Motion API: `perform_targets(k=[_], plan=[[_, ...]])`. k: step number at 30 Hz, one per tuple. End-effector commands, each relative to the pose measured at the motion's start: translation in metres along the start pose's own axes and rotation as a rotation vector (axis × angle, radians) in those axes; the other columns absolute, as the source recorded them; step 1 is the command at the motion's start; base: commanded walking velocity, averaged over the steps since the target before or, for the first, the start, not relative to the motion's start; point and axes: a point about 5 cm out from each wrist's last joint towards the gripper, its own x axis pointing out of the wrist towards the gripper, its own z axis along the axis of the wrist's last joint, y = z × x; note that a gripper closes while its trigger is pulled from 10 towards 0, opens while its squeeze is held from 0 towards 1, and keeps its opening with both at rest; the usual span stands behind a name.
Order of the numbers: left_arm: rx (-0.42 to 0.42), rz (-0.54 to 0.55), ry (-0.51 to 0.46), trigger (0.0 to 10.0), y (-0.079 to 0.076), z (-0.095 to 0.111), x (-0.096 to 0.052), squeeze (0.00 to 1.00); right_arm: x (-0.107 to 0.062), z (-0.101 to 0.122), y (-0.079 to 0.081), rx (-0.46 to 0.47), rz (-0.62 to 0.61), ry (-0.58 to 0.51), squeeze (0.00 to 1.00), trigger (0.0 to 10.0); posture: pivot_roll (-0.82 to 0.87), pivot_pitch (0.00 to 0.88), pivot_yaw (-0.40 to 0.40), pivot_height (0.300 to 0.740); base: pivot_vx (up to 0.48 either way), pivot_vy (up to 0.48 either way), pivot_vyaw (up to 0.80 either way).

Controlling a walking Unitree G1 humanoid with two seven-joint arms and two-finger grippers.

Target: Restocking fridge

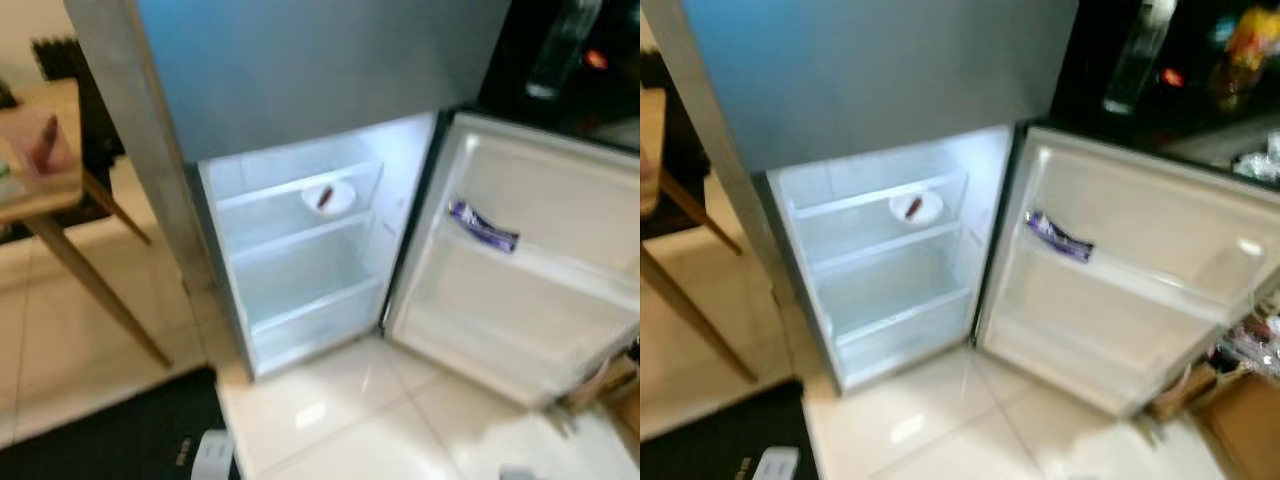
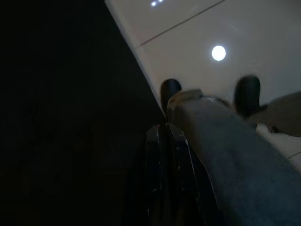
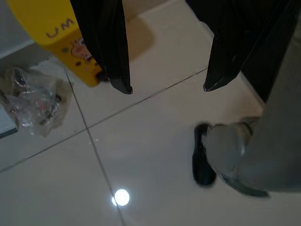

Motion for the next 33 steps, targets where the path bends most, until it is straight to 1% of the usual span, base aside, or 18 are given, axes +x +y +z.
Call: perform_targets(k=[1, 14, 30, 33], plan=[[0.009, 0.001, 0.027, 10.0, 0.0012, -0.0069, -0.0012, 0.00, -0.0006, 0.0002, -0.0048, -0.010, -0.012, 0.000, 0.00, 10.0, -0.03, 0.046, -0.030, 0.740, -0.244, 0.000, 0.00], [-0.001, 0.002, 0.028, 10.0, 0.0015, -0.0071, -0.0012, 0.00, -0.0005, 0.0006, -0.0046, -0.023, -0.008, 0.001, 0.00, 10.0, -0.03, 0.046, -0.029, 0.740, 0.000, 0.000, 0.00], [0.012, -0.023, 0.050, 10.0, 0.0001, -0.0115, -0.0019, 0.00, -0.0006, -0.0008, -0.0040, -0.021, -0.006, 0.004, 0.00, 10.0, -0.04, 0.056, -0.026, 0.740, 0.000, 0.000, 0.00], [0.027, -0.026, 0.056, 10.0, -0.0002, -0.0123, -0.0020, 0.00, -0.0006, -0.0011, -0.0038, -0.021, -0.006, 0.005, 0.00, 10.0, -0.03, 0.057, -0.025, 0.740, 0.000, -0.406, 0.00]])
